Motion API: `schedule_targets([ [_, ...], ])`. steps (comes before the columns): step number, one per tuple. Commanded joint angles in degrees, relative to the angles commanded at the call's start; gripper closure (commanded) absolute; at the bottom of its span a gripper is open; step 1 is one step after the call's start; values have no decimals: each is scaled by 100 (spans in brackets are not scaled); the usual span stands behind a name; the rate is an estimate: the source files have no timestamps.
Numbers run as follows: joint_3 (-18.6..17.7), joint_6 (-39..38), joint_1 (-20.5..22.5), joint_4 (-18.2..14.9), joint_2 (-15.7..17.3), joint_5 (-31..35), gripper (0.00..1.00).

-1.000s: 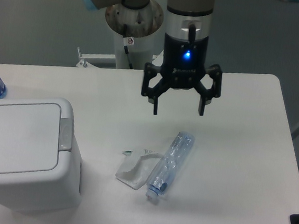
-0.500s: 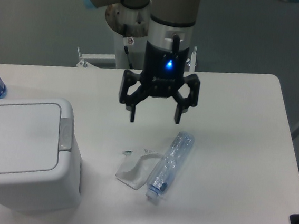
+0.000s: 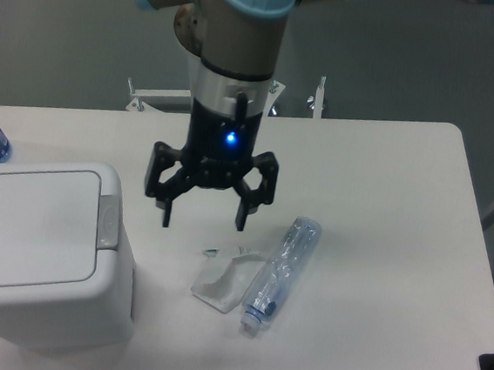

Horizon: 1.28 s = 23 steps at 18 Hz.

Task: Open the trash can
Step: 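Move the open gripper across the table toward the white trash bin lid, then lower the gripper finger onto the edge of the bin lid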

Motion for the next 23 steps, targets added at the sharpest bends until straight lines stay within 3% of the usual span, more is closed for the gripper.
schedule_targets([
  [23,-132,-70,-361,9,-44,35,0],
])
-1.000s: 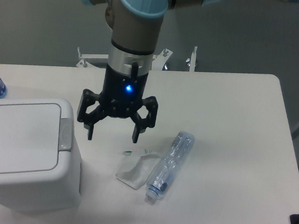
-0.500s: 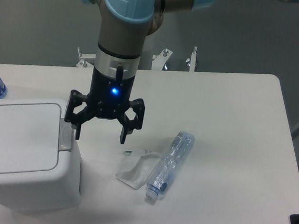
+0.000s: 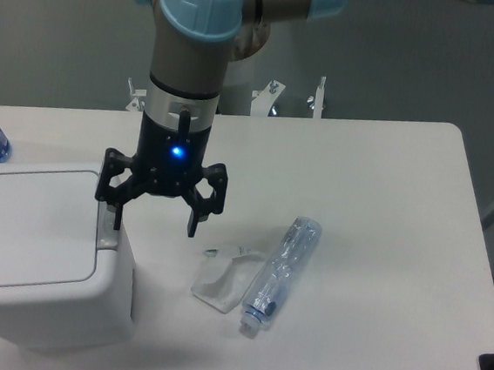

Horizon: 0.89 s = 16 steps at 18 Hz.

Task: Open the trash can
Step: 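Lower the gripper finger onto the edge of the bin lid, then press down on the lid edge with the gripper finger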

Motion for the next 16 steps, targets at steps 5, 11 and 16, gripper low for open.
schedule_targets([
  [5,0,0,-18,0,-18,0,0],
  [11,-9,0,-44,9,-27,9,0],
  [16,-9,0,-44,18,-53,9,0],
])
